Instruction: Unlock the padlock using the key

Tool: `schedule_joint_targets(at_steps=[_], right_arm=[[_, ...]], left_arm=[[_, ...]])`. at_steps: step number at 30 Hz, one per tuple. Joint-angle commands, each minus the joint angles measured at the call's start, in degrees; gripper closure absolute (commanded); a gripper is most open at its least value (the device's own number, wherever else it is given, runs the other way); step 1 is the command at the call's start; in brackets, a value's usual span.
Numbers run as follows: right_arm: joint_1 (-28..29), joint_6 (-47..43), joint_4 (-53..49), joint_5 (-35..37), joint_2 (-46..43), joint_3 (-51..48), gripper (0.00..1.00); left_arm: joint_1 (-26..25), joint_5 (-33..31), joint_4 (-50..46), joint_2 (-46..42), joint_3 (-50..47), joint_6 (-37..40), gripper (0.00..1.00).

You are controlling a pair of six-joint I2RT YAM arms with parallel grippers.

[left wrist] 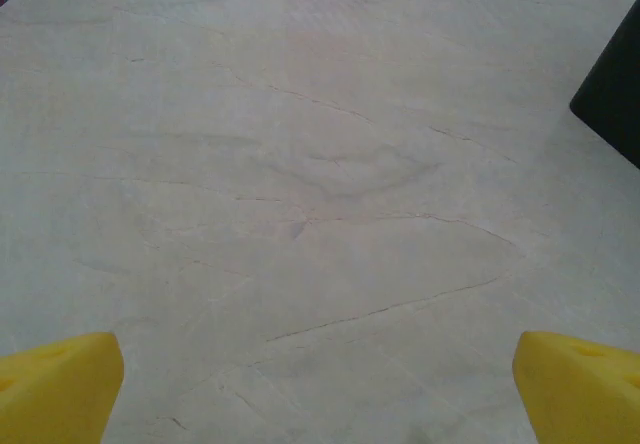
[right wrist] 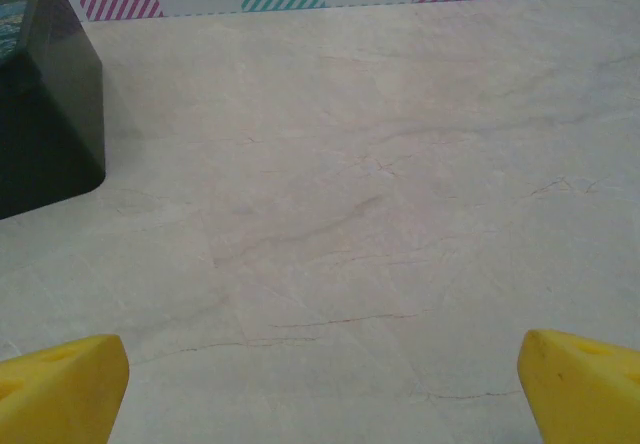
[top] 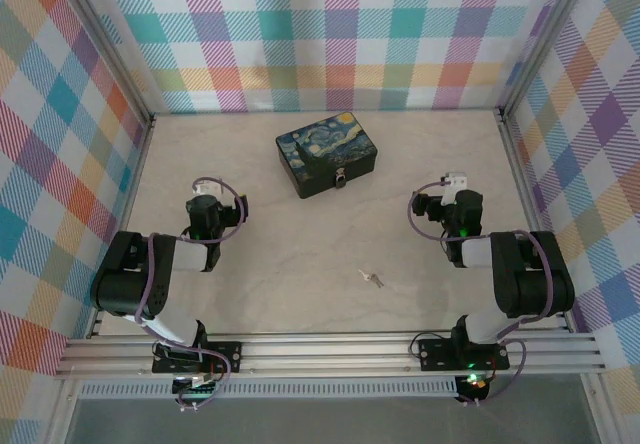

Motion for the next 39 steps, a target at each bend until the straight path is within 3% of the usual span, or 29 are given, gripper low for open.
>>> schedule_joint_targets(at_steps=[1,36,39], right_arm=[[-0.43,0.61,-0.28,0.47,-1.49,-0.70,0.00],[-0.42,0.73,-0.45,0.36,-1.49,-0.61,0.00],[-0.46,0.79,-0.55,0.16,-1.49,-0.59,0.00]], left_arm=[[0.95,0.68,0.01,-1.31,-0.61,-0.27,0.00],[1.46,1.90,-0.26,-1.35,-0.52,-0.53,0.00],[1.61,2.40,-8.99,-3.77,3.36,-0.58,0.00]])
